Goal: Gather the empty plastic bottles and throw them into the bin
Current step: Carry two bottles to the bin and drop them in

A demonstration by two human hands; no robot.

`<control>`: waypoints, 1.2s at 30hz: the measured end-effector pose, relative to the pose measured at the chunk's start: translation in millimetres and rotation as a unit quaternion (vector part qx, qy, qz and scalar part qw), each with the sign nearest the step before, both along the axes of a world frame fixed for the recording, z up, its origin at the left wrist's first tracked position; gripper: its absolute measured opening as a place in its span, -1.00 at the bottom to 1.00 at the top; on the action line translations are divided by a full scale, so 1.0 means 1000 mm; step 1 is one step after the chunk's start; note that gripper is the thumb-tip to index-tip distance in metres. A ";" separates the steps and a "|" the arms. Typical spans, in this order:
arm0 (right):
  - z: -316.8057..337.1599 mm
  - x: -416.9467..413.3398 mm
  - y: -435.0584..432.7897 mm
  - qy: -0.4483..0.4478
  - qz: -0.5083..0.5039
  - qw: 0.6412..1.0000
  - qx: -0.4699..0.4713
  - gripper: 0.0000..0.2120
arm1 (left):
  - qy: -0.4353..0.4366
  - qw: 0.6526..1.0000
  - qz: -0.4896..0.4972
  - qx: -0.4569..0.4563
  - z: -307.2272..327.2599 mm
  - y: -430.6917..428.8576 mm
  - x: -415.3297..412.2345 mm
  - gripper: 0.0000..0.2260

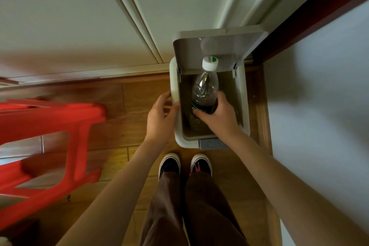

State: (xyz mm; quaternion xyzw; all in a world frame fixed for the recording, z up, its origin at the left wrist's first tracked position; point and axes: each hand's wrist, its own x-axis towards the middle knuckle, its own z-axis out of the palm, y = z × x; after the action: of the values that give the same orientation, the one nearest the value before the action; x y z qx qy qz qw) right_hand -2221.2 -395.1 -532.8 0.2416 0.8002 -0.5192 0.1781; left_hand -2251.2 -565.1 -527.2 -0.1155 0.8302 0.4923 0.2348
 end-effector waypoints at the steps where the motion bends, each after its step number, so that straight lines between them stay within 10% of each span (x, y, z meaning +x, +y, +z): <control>1: -0.005 -0.003 -0.003 -0.008 0.005 1.000 0.001 -0.44 | 0.002 1.000 -0.001 0.003 -0.001 -0.001 0.000 -0.65; 17: 0.020 0.009 -0.003 0.015 -0.040 0.995 0.085 -0.54 | 0.002 0.994 -0.085 -0.065 0.038 -0.010 0.002 -0.64; 36: 0.538 0.152 -0.002 0.133 0.076 0.953 0.262 -0.55 | 0.186 0.927 -0.287 -0.154 0.533 -0.071 0.103 -0.70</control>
State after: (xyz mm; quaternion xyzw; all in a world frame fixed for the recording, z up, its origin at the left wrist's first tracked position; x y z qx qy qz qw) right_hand -2069.5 -397.0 5.1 0.1471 0.9406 -0.3034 0.0397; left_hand -2148.4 -635.8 6.1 0.1859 0.9224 0.2824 0.1867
